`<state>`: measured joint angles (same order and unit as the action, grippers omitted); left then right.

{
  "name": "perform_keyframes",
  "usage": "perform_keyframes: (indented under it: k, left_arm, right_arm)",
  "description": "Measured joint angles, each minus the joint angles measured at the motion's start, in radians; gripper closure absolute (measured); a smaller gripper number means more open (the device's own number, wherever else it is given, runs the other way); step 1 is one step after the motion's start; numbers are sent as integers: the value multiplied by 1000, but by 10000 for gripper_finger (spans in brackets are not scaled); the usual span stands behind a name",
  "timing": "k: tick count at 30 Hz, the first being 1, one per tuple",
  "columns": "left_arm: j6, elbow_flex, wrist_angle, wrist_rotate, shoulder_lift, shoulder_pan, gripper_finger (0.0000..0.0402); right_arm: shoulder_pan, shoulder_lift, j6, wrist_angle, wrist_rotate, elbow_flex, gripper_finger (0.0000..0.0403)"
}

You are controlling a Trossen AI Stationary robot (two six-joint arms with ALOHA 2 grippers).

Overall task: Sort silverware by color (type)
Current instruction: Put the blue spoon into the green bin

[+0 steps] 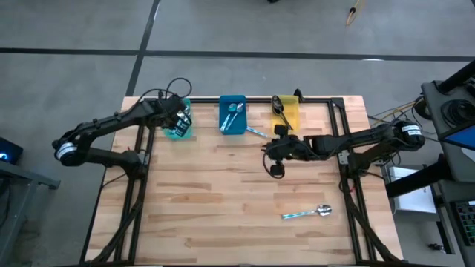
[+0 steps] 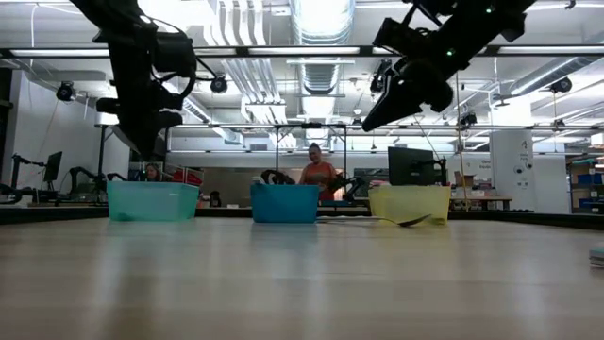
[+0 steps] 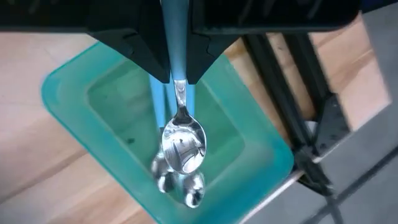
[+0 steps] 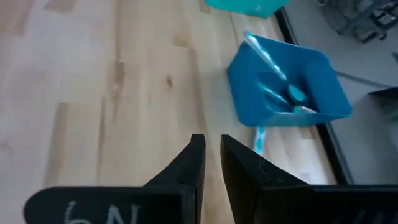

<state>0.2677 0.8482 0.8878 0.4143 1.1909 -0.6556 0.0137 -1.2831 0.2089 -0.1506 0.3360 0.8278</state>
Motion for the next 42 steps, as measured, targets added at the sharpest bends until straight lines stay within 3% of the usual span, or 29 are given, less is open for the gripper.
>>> perform_keyframes:
  k: [4, 13, 27, 33, 42]
  left_arm:
    - [-19, 0, -24, -14, 0, -18, 385]
    - [-2, -7, -90, -14, 0, -28, 385]
    - [65, -150, -327, 21, 1, -50, 384]
    - [74, -233, -530, 31, 16, -62, 384]
    - [48, -243, -559, 32, 104, -69, 384]
  right_arm:
    - [-60, 1, 6, 50, -9, 15, 360]
    - [-164, 0, -1, 68, -215, 11, 360]
    - [-172, -1, 19, 59, -224, 6, 360]
    - [-172, -1, 20, 59, -224, 6, 360]
    - [-172, -1, 21, 59, -224, 6, 360]
